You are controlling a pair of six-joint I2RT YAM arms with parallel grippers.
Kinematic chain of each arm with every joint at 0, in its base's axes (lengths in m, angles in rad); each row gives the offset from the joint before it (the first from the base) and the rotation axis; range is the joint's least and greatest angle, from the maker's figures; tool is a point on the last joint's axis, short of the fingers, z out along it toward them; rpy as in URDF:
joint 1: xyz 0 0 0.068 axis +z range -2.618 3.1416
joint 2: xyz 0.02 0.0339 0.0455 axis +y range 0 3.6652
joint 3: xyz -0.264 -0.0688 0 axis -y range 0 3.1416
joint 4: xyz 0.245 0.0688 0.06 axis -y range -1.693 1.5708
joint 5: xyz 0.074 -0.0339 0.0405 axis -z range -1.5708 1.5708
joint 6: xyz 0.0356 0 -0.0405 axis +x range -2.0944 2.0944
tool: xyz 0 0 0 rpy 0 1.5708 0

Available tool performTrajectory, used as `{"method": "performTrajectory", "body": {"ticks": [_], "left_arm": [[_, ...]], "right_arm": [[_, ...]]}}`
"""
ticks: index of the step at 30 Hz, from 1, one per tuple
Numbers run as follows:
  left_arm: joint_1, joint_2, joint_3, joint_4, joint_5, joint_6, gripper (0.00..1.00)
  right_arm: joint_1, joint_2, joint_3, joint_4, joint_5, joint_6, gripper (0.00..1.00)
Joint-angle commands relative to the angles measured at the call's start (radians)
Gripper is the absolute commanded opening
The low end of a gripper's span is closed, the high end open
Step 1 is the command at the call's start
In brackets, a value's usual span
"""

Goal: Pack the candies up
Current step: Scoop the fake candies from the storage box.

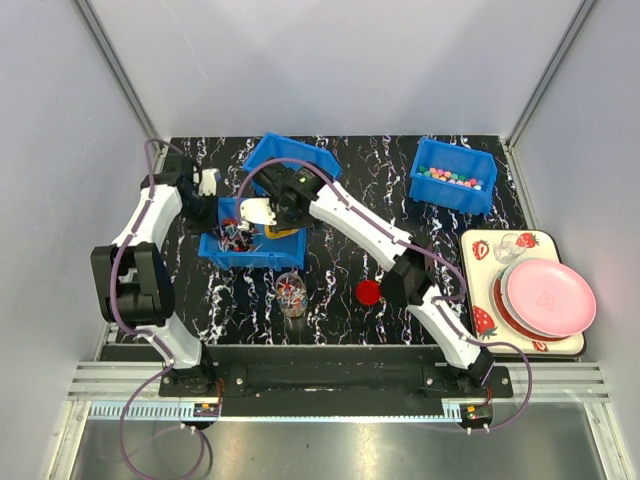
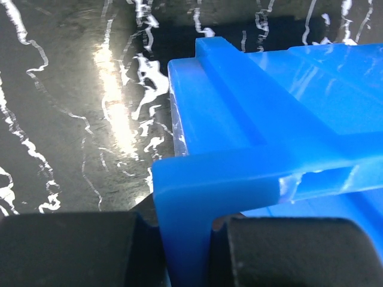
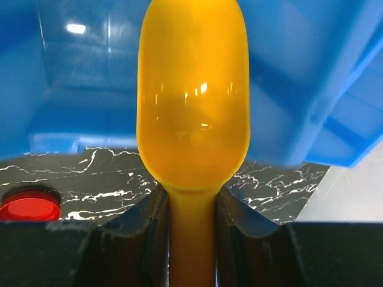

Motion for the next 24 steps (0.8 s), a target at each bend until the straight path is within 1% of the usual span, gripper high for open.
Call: {"method": "performTrajectory", "body": {"ticks": [1, 10, 17, 21, 24], "left_arm": [[-0.016, -0.069, 0.034, 0.036, 0.044, -0.024, 0.0], [-0.066, -0.121, 0.022, 0.057, 0.043, -0.021, 0.0], [-0.083, -0.138, 0.013, 0.063, 0.075, -0.022, 0.0], [-0.082, -0.139, 0.005, 0.066, 0.091, -0.02, 0.0], [-0.083, -0.142, -0.003, 0.068, 0.097, -0.019, 0.0]], "right_arm": [[0.033, 0.016, 0.044, -0.069, 0.025, -0.05, 0.0], [0.073, 0.068, 0.053, 0.002, 0.004, -0.09, 0.0], [0.08, 0.099, 0.051, 0.075, -0.059, -0.094, 0.0], [0.076, 0.107, 0.024, 0.137, -0.108, -0.071, 0.0], [0.061, 0.096, -0.022, 0.227, -0.162, -0.013, 0.0]]}}
